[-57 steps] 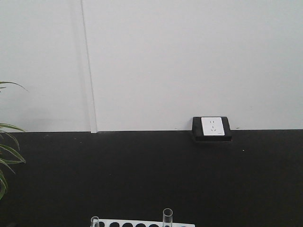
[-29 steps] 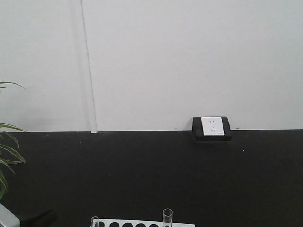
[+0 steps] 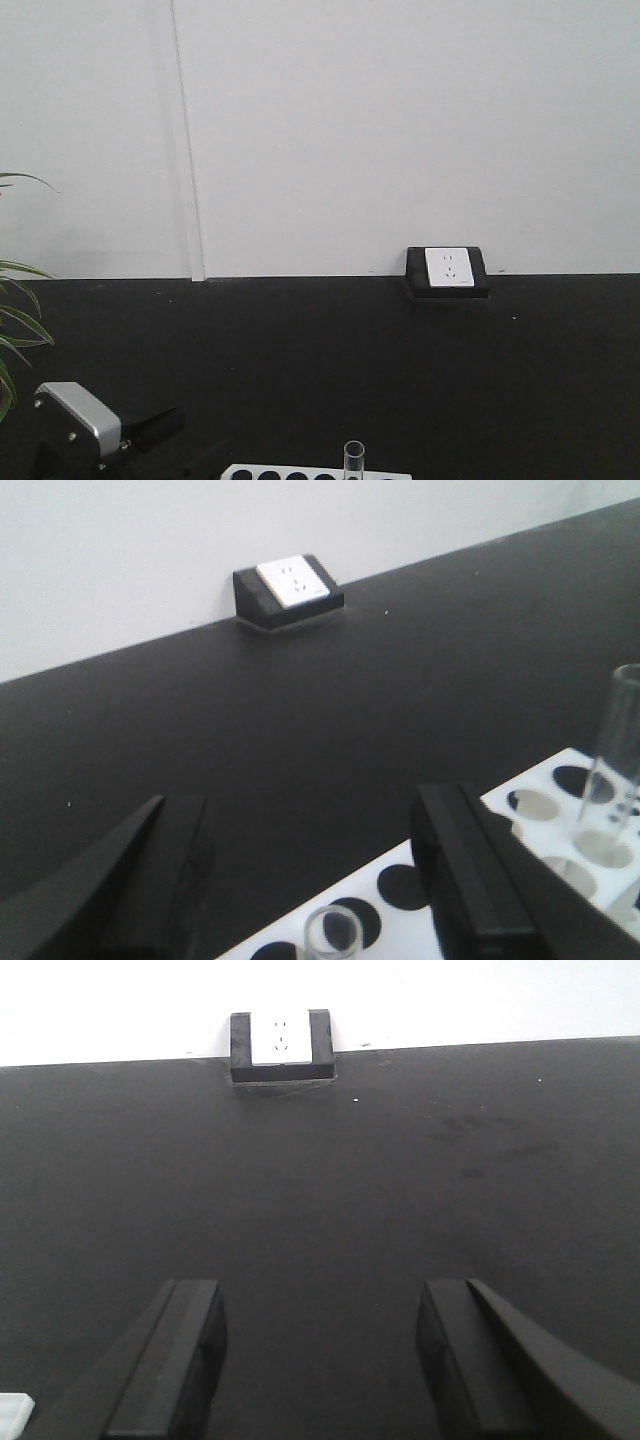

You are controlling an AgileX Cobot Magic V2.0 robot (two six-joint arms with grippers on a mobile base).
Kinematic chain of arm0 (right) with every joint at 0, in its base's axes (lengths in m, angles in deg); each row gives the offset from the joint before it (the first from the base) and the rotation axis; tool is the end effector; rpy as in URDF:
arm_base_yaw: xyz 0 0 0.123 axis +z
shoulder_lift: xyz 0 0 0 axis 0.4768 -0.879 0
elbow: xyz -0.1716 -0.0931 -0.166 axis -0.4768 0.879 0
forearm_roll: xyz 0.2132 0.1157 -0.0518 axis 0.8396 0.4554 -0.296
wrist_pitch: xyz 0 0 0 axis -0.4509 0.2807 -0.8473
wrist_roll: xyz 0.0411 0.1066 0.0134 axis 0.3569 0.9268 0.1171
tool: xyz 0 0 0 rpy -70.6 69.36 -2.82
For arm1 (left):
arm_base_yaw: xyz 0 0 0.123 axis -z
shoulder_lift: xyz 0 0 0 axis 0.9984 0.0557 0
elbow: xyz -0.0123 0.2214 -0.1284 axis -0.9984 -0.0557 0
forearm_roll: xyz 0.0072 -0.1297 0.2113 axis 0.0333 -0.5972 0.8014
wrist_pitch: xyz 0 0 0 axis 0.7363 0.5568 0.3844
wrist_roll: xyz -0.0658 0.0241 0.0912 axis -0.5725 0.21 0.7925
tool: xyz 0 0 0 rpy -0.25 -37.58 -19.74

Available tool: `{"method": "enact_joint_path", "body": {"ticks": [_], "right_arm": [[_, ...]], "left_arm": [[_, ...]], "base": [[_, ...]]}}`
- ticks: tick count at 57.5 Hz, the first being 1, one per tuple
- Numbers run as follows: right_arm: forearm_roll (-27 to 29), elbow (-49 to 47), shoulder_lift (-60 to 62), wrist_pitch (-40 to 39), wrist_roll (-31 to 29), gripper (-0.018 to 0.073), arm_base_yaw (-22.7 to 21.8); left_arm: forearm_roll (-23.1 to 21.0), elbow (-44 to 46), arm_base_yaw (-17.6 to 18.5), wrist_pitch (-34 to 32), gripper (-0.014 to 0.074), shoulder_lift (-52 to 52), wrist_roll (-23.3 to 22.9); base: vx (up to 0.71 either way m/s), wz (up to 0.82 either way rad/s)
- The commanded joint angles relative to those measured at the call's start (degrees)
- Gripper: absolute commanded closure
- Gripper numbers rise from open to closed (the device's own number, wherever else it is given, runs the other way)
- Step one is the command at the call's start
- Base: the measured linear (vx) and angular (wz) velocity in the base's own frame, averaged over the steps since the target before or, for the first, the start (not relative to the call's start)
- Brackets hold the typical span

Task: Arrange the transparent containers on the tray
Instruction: 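Reach the left gripper into the white rack and grasp a clear tube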

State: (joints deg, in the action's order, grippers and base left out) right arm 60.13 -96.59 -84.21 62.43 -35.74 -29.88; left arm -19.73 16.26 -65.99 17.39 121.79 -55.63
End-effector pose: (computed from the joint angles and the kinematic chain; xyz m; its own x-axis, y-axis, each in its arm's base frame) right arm 0.1707 -0.0054 0.2613 -0.3520 0.0257 -0.9357 0.0411 0.9991 0.0120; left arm 0.2579 -0.1272 0.1763 -0.1877 0.0498 -0.9810 0.5591 0.8265 -0.0650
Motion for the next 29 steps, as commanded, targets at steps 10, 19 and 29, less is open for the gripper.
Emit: {"method": "enact_joint_path", "body": {"ticks": [10,19,29], "right_arm": [[0.63,-1.91,-0.33,-2.37,-0.25,0.0068,-0.15],[0.63,-1.91,-0.33,-1.91,-0.25,0.0068,-0.15],[0.63,-1.91,-0.33,-1.91,-0.25,0.0068,-0.15]], "left_arm": [[-0.81,1.87,0.35,-4.41,0.0064,4.17,-0.62],[-0.53,1.87,0.35,-6.23,0.0064,6.64,-0.64],[1.77,1.87,0.35,-5.91,0.0066,7.02,-0.69]], "base": [[0.00,0.00],[0.00,0.00],[0.00,0.00]]}}
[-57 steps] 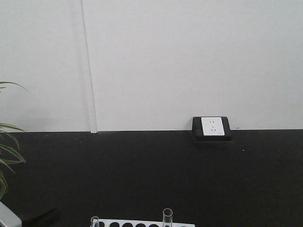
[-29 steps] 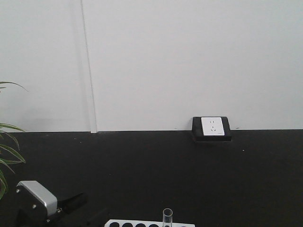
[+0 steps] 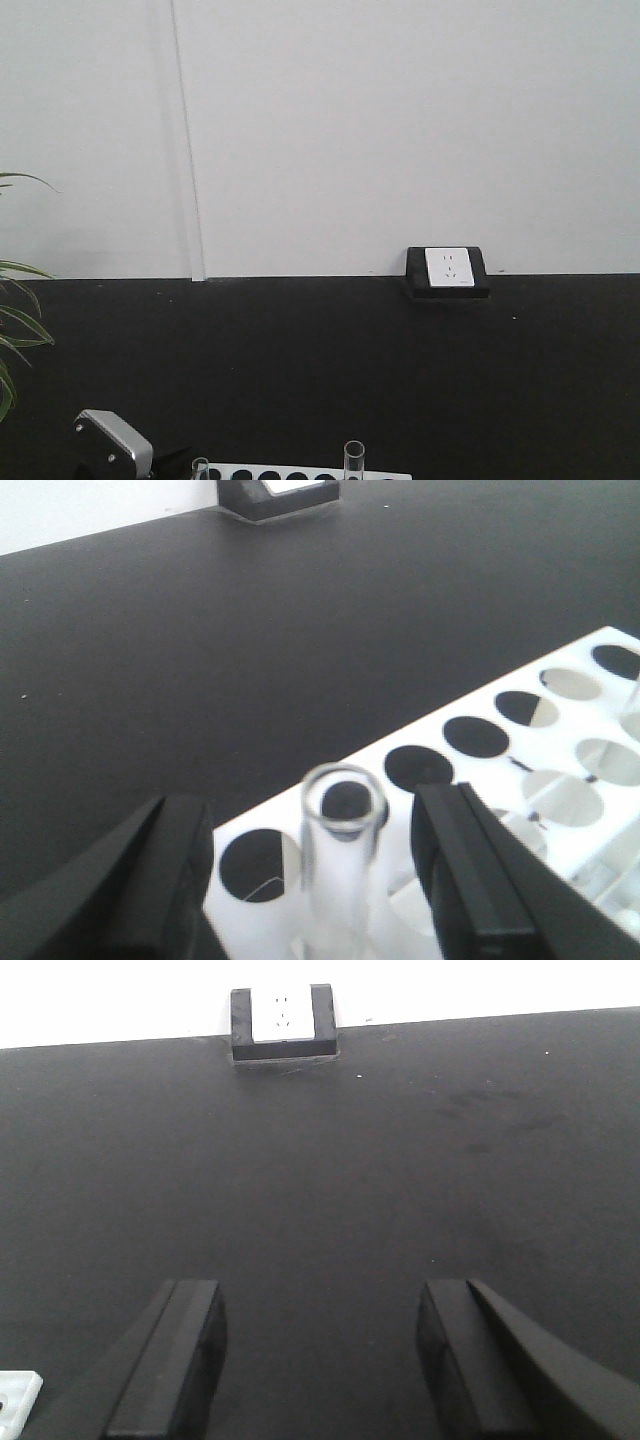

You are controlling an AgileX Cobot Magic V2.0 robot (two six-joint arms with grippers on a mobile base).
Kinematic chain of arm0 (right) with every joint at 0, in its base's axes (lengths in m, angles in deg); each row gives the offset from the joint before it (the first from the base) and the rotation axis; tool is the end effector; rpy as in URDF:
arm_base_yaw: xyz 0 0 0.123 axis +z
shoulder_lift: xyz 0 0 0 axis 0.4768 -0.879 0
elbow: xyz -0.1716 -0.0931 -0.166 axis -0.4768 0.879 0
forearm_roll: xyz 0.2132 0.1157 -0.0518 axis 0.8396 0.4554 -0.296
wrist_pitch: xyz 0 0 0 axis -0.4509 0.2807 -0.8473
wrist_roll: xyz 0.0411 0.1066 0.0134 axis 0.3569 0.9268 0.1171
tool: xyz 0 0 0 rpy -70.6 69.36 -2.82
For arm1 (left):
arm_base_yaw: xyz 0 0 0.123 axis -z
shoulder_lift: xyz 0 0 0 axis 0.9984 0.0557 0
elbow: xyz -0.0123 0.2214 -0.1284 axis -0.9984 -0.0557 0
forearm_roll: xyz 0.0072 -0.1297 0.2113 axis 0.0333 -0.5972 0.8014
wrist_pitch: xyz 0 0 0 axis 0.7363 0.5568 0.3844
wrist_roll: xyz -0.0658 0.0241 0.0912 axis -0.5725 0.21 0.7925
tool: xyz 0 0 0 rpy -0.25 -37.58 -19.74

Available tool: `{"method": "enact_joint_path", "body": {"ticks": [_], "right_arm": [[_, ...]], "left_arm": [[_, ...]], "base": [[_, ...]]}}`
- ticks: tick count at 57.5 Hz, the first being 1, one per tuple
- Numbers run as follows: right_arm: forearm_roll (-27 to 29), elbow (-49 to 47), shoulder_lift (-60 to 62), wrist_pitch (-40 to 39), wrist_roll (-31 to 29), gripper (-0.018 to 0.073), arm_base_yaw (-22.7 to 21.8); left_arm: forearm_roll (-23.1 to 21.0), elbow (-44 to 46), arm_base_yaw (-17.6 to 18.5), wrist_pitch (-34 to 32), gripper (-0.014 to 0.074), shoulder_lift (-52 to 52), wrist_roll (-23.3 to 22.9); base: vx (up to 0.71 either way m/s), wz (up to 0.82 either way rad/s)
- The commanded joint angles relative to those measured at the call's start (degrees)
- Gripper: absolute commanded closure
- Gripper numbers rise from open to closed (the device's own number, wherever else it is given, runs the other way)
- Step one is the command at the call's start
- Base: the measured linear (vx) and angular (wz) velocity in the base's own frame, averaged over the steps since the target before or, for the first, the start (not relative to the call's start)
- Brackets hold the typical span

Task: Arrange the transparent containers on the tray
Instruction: 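Reach the left gripper into the white rack and grasp a clear tube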

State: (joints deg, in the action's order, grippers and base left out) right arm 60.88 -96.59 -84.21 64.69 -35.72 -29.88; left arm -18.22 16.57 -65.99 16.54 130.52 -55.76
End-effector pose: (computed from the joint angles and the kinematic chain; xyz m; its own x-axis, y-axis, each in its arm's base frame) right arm 0.1690 -0.0051 0.2570 -0.3882 0.0398 -0.9207 0.0444 0.9987 0.0245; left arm 0.2625 -0.1315 0.1348 -0.3036 0.1089 -0.9466 0.5698 0.8170 -0.0888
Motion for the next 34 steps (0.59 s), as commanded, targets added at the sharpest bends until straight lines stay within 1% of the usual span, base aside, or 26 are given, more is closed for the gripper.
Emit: {"method": "enact_joint_path", "body": {"ticks": [1,10,11,34], "right_arm": [[-0.11,-1.91,-0.33,-4.17,-0.27,0.0068,-0.15],[-0.11,-1.91,-0.33,-4.17,-0.27,0.0068,-0.15],[-0.11,-1.91,-0.33,-4.17,-0.27,0.0068,-0.15],[-0.11,-1.91,-0.33,-4.17,-0.27,0.0068,-0.15]], "left_arm": [[0.27,1.56,0.35,-5.06,0.0071,-1.72,-0.56],[0.27,1.56,0.35,-5.17,0.0117,-1.72,-0.56],[0.27,1.56,0.35,-5.21,0.0162,-1.72,-0.56],[0.27,1.56,0.35,-7.45,0.0402,-1.72,-0.40]], "base": [[0.00,0.00],[0.00,0.00],[0.00,0.00],[0.00,0.00]]}}
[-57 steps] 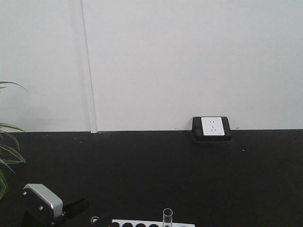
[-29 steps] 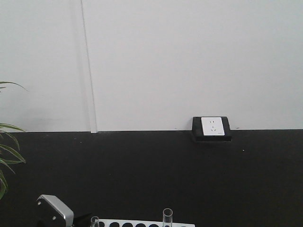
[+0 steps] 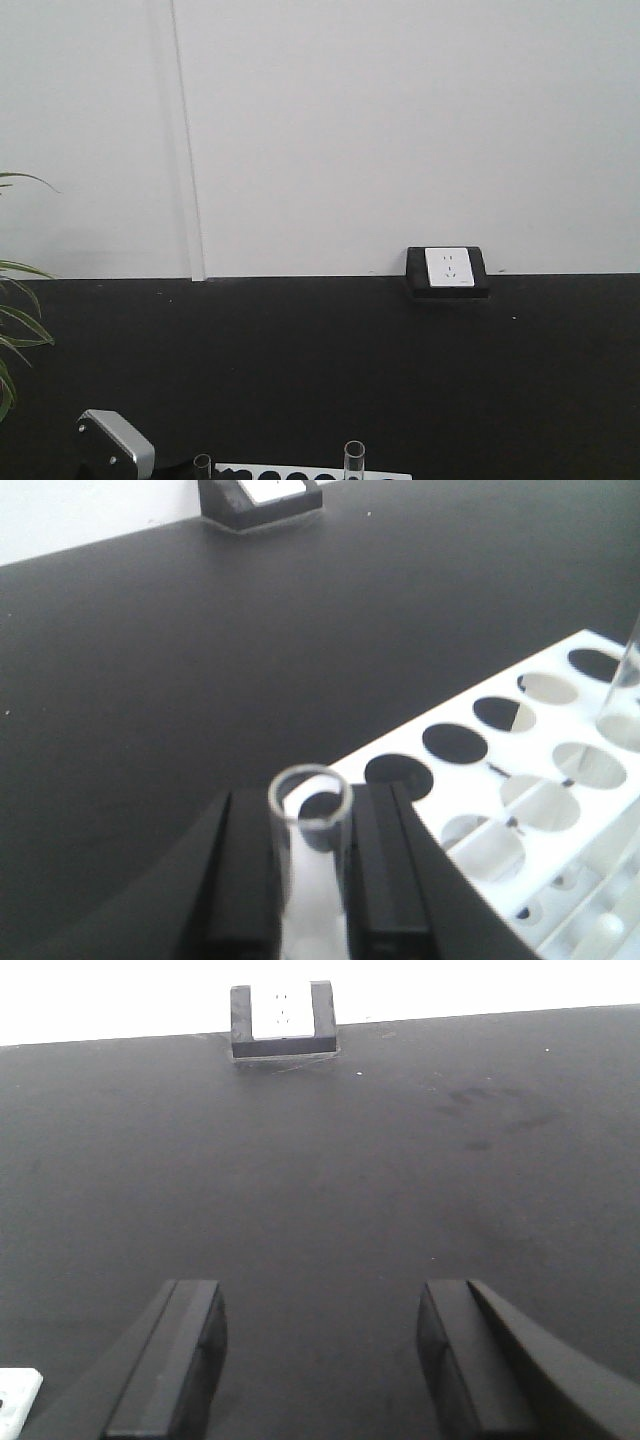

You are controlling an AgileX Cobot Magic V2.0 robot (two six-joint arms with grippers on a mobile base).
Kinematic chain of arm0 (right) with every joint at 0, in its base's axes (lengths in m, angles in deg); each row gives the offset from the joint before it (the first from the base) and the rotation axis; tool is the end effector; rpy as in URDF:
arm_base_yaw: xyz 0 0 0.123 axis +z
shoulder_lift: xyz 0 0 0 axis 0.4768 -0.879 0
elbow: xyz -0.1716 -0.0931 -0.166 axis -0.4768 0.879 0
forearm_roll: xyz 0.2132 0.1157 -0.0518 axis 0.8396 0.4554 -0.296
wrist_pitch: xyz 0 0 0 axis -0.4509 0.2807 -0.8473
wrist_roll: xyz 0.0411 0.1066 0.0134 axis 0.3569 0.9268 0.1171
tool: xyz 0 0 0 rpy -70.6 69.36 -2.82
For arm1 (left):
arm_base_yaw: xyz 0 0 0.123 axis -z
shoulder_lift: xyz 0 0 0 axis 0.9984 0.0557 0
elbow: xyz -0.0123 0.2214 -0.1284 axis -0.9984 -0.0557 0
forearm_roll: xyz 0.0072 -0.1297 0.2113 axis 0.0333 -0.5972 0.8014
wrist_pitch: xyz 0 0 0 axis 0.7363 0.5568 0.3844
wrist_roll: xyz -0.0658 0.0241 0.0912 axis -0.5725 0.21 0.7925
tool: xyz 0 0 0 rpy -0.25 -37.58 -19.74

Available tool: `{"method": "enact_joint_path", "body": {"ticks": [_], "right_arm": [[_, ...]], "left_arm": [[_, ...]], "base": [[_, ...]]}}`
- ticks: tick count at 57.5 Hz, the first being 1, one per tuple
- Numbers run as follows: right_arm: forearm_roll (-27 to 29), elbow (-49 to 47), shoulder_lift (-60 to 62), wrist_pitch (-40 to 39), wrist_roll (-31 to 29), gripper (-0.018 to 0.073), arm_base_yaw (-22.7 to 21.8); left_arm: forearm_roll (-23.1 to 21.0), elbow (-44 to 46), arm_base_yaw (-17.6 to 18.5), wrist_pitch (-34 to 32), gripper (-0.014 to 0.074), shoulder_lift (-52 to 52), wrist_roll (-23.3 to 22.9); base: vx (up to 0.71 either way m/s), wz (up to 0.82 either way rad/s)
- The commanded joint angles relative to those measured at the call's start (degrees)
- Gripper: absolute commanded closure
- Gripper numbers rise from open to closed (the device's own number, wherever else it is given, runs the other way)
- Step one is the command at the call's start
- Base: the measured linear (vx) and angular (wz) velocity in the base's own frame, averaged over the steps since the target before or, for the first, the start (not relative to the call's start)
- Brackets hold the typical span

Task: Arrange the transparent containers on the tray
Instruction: 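Reach the left gripper into the white rack and grasp a clear tube, then reach the right gripper to the rack and grasp another clear tube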

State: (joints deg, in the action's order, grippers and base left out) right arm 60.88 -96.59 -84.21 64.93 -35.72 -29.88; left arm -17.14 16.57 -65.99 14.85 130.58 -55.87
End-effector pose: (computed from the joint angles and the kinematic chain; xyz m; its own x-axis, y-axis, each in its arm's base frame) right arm 0.1688 -0.0051 0.2566 -0.3920 0.0400 -0.9191 0.0446 0.9987 0.0244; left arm 0.2619 -0.1337 0.1373 -0.2793 0.1043 -0.9545 0.5891 0.8037 -0.0845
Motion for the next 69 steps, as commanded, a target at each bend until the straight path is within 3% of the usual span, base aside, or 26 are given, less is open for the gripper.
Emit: {"method": "enact_joint_path", "body": {"ticks": [1,12,25,32,43,61,69], "right_arm": [[-0.11,-1.91,-0.33,-4.41,-0.27,0.0068,-0.15],[-0.11,-1.91,-0.33,-4.41,-0.27,0.0068,-0.15],[-0.11,-1.91,-0.33,-4.56,-0.27,0.0068,-0.15],[-0.11,-1.91,-0.33,-5.51,-0.27,0.0068,-0.15],[-0.11,-1.91,-0.33,-7.28,-0.89,0.0068,-0.15],[2.12,-1.91,-0.33,-12.96,-3.27,0.0068,0.02],[5.95,-1.91,-0.70,-14.22,-4.82,0.0068,6.12]], "left_arm": [[-0.82,1.56,0.35,-5.90,0.0410,-1.78,-0.29],[-0.88,1.56,0.35,-5.95,0.0480,-2.74,-0.29],[-1.88,1.56,0.16,-5.51,0.0493,-8.62,0.21],[-5.07,1.56,0.16,-2.89,0.0493,-13.25,0.90],[-8.76,1.56,0.16,1.85,0.0493,-22.39,5.92],[-19.22,1.61,0.16,5.97,0.0493,-33.45,9.16],[-20.42,1.61,0.16,7.27,0.0493,-37.64,9.62]], "base": [[0.00,0.00],[0.00,0.00],[0.00,0.00],[0.00,0.00],[0.00,0.00],[0.00,0.00],[0.00,0.00]]}}
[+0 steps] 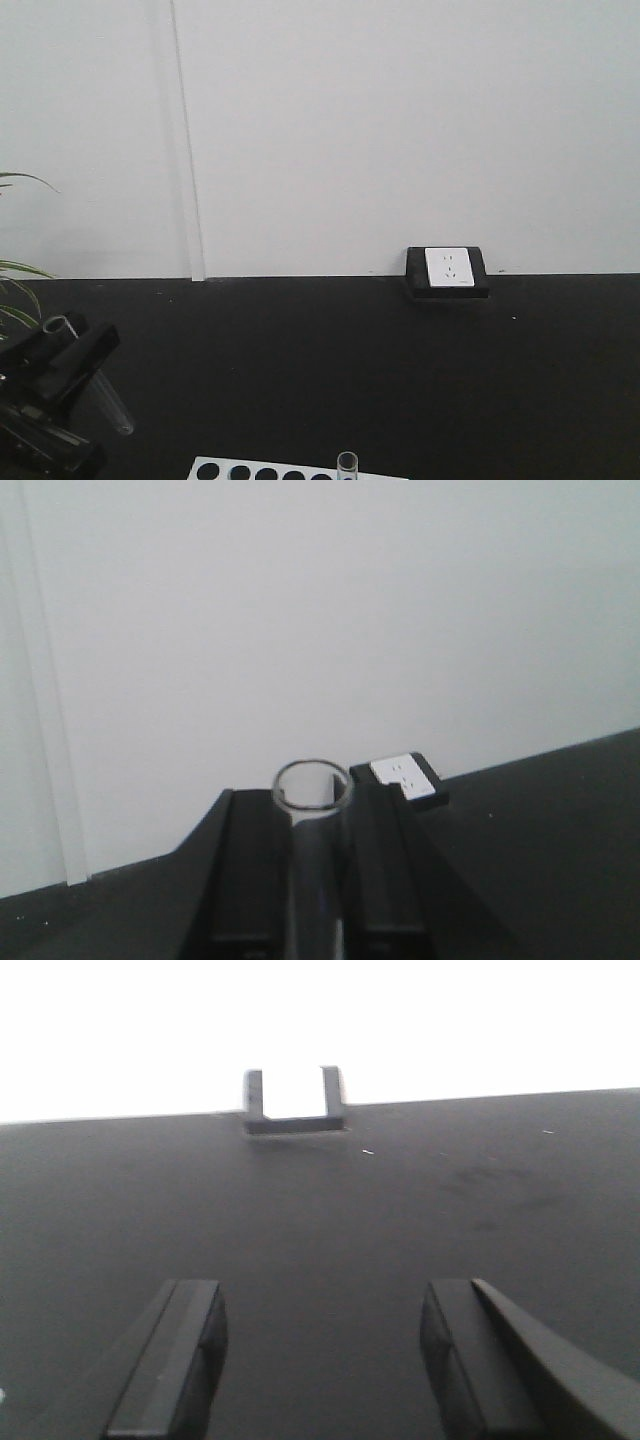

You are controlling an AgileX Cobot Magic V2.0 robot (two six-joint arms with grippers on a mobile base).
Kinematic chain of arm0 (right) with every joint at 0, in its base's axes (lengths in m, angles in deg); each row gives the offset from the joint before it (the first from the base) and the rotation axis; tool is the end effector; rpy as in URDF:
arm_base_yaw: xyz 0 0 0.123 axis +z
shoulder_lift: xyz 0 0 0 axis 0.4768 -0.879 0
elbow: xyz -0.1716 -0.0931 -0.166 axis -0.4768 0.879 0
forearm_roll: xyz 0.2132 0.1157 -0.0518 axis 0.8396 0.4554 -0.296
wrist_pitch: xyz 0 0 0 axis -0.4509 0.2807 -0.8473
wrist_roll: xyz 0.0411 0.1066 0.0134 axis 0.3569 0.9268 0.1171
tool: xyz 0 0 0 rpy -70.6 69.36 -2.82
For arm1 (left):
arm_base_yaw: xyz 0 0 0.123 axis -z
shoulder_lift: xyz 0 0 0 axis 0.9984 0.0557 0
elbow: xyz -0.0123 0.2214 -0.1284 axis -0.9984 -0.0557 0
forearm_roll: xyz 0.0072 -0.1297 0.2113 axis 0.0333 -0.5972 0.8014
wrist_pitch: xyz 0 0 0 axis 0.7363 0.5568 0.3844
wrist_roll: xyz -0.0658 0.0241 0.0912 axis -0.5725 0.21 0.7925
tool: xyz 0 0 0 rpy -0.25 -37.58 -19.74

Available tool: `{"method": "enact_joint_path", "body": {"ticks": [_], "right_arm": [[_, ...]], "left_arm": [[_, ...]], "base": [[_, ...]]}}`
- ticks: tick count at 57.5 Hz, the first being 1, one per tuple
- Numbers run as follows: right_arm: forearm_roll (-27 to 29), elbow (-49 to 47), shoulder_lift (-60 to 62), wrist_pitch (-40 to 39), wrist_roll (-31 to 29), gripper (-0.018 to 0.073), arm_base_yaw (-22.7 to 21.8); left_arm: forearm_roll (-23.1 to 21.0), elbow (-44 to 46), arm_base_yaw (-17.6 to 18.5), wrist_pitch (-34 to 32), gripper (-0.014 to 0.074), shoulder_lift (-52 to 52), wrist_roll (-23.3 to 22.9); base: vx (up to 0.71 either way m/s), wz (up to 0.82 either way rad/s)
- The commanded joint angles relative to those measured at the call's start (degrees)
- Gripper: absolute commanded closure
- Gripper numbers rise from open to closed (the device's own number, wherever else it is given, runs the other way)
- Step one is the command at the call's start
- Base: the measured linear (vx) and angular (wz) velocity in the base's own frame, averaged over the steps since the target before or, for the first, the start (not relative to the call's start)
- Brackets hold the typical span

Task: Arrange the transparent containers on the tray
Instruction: 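Reach the right gripper to the rack and grasp another clear tube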

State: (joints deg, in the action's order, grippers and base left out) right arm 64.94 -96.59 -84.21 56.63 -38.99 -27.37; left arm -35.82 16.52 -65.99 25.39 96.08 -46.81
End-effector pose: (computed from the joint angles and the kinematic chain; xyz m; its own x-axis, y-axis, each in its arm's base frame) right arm 0.1743 0.0043 0.2723 -0.2573 0.0371 -0.9656 -0.0156 0.9990 0.0425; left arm 0.2233 -0.0900 0.2852 0.1161 -0.1190 -0.9861 0.4028 0.9131 -0.0627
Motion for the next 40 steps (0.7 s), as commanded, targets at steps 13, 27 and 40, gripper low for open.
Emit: {"method": "enact_joint_path", "body": {"ticks": [13,27,40], "right_arm": [[1.83,-1.91,-8.51,-14.06,-4.70,0.0068,21.94],[1.88,-1.91,-26.17,-31.81,-4.46,0.0068,35.66],[1.86,-1.91,-38.32,-45.32,-4.25,0.0068,40.48]], "left_arm": [[-2.46,1.66,0.16,4.46,0.0493,-8.55,6.26],[-3.22,1.61,0.16,10.87,0.0493,-10.98,6.20],[-3.22,1.61,0.16,10.38,0.0493,-10.98,6.14]], "base": [[0.00,0.00],[0.00,0.00],[0.00,0.00]]}}
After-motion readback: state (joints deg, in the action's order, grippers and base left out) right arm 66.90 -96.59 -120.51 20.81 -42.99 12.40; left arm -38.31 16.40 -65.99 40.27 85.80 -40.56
